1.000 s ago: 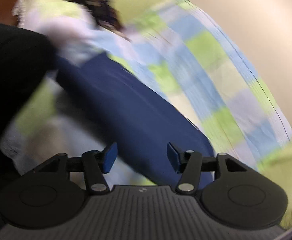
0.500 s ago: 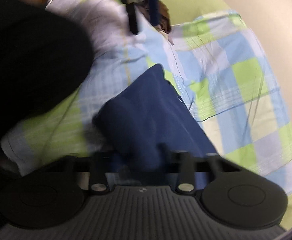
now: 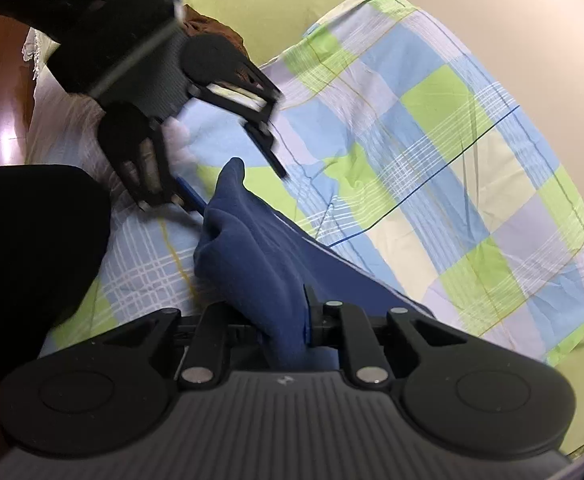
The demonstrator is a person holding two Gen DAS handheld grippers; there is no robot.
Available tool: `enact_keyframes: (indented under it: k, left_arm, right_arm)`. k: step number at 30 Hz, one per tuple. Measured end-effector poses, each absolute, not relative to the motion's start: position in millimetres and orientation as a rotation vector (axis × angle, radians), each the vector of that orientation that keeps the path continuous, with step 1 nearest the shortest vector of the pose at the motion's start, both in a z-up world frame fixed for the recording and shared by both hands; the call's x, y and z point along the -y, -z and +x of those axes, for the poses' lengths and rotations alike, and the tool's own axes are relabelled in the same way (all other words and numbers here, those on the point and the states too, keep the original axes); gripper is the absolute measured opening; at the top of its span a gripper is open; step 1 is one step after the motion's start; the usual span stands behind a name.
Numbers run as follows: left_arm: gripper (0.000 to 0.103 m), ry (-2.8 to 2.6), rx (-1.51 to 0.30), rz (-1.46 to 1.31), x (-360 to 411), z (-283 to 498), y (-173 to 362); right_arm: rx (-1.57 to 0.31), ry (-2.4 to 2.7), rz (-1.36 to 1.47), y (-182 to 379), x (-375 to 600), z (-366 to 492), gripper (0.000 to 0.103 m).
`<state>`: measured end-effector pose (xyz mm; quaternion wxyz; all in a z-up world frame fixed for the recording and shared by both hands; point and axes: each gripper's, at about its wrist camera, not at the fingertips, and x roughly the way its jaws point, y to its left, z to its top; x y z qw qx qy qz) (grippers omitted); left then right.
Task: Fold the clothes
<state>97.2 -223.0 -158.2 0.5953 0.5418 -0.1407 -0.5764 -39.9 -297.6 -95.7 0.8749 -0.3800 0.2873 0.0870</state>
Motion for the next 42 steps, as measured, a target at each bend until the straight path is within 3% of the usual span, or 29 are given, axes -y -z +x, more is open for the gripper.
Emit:
enact_keyframes:
  k: [1, 5, 7, 10, 15, 16, 20, 26, 31, 35, 38, 40, 42]
  left_arm:
    - [0.010, 1.353, 0.298, 1.243, 226, 100, 156]
    - [0.010, 1.385, 0.214, 1.144, 228, 111, 138]
    - [0.010, 1.387, 0.198, 1.127, 227, 114, 134]
    - [0.010, 1.387, 0.195, 1.135, 227, 112, 127]
    - [0.010, 1.374, 0.181, 1.139, 229, 111, 118]
    - [0.009, 1.367, 0.181, 1.150, 228, 110, 116]
    - [0.008, 1.337, 0.159, 1.180, 210, 104, 98]
    - [0.009, 1.273, 0.101, 1.178, 182, 98, 42]
    - [0.010, 1.245, 0.091, 1.164, 216, 108, 3]
    - [0.013, 1.286, 0.102, 1.218, 295, 122, -22]
    - [0.018, 1.373, -0.003, 1.254, 389, 140, -17]
    - [0.033, 1.402, -0.027, 1.288, 431, 146, 3]
    - [0.037, 1.440, -0.119, 1.325, 482, 155, 39]
  right_arm:
    - [-0.602, -0.182, -0.795, 98, 297, -40, 0.013]
    - [-0.588, -0.170, -0.863, 114, 300, -45, 0.022]
    - [-0.577, -0.157, -0.928, 125, 304, -50, 0.050]
    - [-0.585, -0.141, -0.982, 144, 317, -50, 0.059]
    - [-0.606, -0.102, -0.861, 155, 341, -36, 0.055]
    - [-0.612, -0.097, -0.772, 153, 346, -32, 0.034]
    - [-0.603, -0.064, -0.533, 145, 343, -28, 0.022]
    - [-0.531, -0.182, -0.318, 122, 307, -50, 0.021]
    - [-0.445, -0.234, 0.013, 104, 336, -41, 0.021]
    - [-0.358, -0.243, 0.404, 98, 397, -41, 0.021]
    - [-0.270, -0.199, 0.680, 111, 447, -51, 0.021]
    - [-0.230, -0.160, 0.788, 123, 470, -56, 0.021]
    - [-0.210, -0.075, 0.877, 145, 497, -63, 0.022]
